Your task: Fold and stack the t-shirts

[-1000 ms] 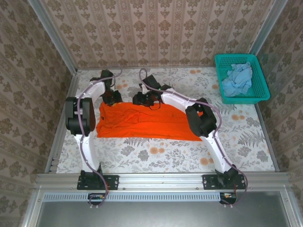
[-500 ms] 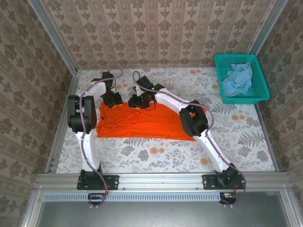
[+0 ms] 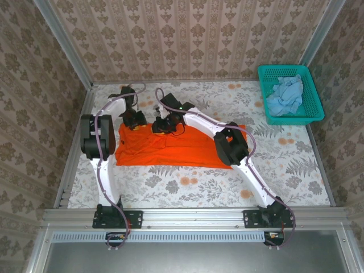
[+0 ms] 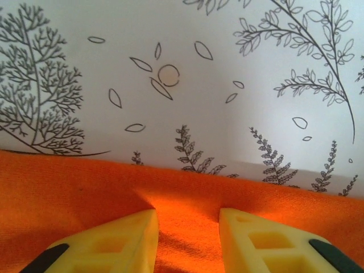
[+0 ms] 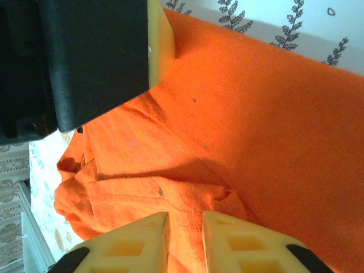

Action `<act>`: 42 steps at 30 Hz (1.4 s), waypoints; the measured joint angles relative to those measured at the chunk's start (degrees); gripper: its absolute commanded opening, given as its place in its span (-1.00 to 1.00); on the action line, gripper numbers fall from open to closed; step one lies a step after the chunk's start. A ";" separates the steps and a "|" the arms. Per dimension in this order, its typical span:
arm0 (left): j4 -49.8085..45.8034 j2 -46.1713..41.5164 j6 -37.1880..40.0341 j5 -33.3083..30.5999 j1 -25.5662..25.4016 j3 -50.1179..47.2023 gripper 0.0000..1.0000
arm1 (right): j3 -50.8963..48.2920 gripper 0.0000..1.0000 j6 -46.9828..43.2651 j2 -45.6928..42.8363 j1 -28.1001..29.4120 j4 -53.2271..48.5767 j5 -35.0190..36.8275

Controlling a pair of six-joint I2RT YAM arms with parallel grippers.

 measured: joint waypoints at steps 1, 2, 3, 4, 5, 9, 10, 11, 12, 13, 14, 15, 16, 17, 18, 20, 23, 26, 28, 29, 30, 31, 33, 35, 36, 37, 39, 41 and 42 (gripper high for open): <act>-0.11 0.15 0.00 0.09 0.15 0.22 -0.30 | 0.00 -0.54 -0.02 -0.02 0.00 -0.20 0.00; -0.17 0.17 0.00 0.13 0.26 0.28 -0.29 | 0.02 -0.52 -0.04 0.00 0.00 -0.28 0.00; -0.20 0.17 0.00 0.26 0.33 0.31 -0.28 | 0.02 -0.42 -0.07 0.00 0.00 -0.55 0.02; -0.20 0.17 0.00 0.31 0.35 0.33 -0.27 | 0.07 -0.31 -0.15 -0.02 0.00 -1.03 0.15; -0.20 0.17 0.00 0.33 0.33 0.33 -0.27 | 0.09 -0.27 -0.26 -0.02 0.00 -1.29 0.42; -0.20 0.17 0.00 0.44 0.31 0.33 -0.26 | 0.11 -0.13 -1.09 -0.02 -0.07 -2.14 2.54; -0.20 0.17 0.00 0.46 0.28 0.33 -0.26 | 0.11 -0.13 -1.11 -0.02 -0.07 -2.29 3.30; -0.20 0.17 0.00 0.46 0.26 0.33 -0.26 | 0.11 -0.13 -1.09 -0.02 -0.07 -2.32 3.78; -0.17 0.17 0.00 0.46 0.26 0.33 -0.26 | 0.13 -0.13 -1.09 -0.02 -0.07 -2.32 4.31; -0.20 0.17 0.00 0.46 0.24 0.33 -0.26 | 0.35 -0.13 -1.09 -0.02 -0.07 -2.43 4.81; -0.20 0.17 0.00 0.46 0.22 0.33 -0.26 | 0.57 -0.14 -1.09 0.00 -0.07 -2.56 5.27; -0.20 0.17 0.00 0.46 0.22 0.33 -0.25 | 0.98 -0.15 -1.09 0.00 -0.07 -2.80 5.77; -0.17 0.17 0.00 0.46 0.22 0.33 -0.26 | 1.46 -0.16 -1.09 0.00 -0.07 -2.99 6.16; -0.17 0.17 0.00 0.48 0.22 0.33 -0.26 | 1.97 -0.17 -1.09 0.02 -0.07 -3.15 6.43; -0.17 0.17 0.00 0.48 0.20 0.33 -0.26 | 2.58 -0.17 -1.11 0.04 -0.07 -3.45 6.69; -0.17 0.17 0.00 0.48 0.15 0.33 -0.26 | 3.72 -0.17 -1.31 0.26 -0.04 -4.02 7.21; -0.17 0.17 0.00 0.46 -0.02 0.33 -0.26 | 4.42 -0.18 -1.77 0.46 0.11 -4.22 8.11; -0.17 0.17 0.00 0.48 0.00 0.33 -0.26 | 5.40 -0.18 -2.40 1.27 0.22 -5.16 8.46; -0.17 0.17 0.00 0.48 0.00 0.33 -0.26 | 6.64 -0.20 -2.64 2.40 0.33 -5.81 8.59; -0.20 0.17 0.00 0.48 0.00 0.33 -0.26 | 7.54 -0.20 -2.80 3.19 0.39 -6.27 8.72; -0.17 0.17 0.00 0.50 0.00 0.33 -0.26 | 8.50 -0.21 -2.86 3.98 0.48 -6.88 8.90; -0.20 0.17 0.00 0.50 0.00 0.33 -0.26 | 9.20 -0.23 -2.99 4.59 0.57 -7.39 8.98; -0.20 0.17 0.00 0.50 0.00 0.33 -0.26 | 10.73 -0.28 -3.26 5.73 0.72 -8.39 9.16; -0.20 0.17 0.00 0.50 0.00 0.33 -0.26 | 11.26 -0.33 -3.65 6.27 0.87 -8.81 9.14; -0.17 0.17 0.00 0.50 0.00 0.33 -0.26 | 11.37 -0.34 -3.91 6.38 0.98 -8.98 9.16; -0.17 0.17 0.00 0.50 0.00 0.33 -0.26 | 11.37 -0.37 -4.07 6.40 1.05 -9.16 9.16; -0.20 0.17 0.00 0.50 0.00 0.33 -0.26 | 11.43 -0.42 -4.50 6.40 1.27 -9.64 9.18; -0.20 0.17 0.00 0.50 0.00 0.33 -0.26 | 11.54 -0.49 -4.76 6.40 1.55 -9.88 9.27; -0.20 0.17 0.00 0.50 0.00 0.33 -0.25 | 11.61 -0.52 -5.11 6.40 1.70 -10.03 9.35</act>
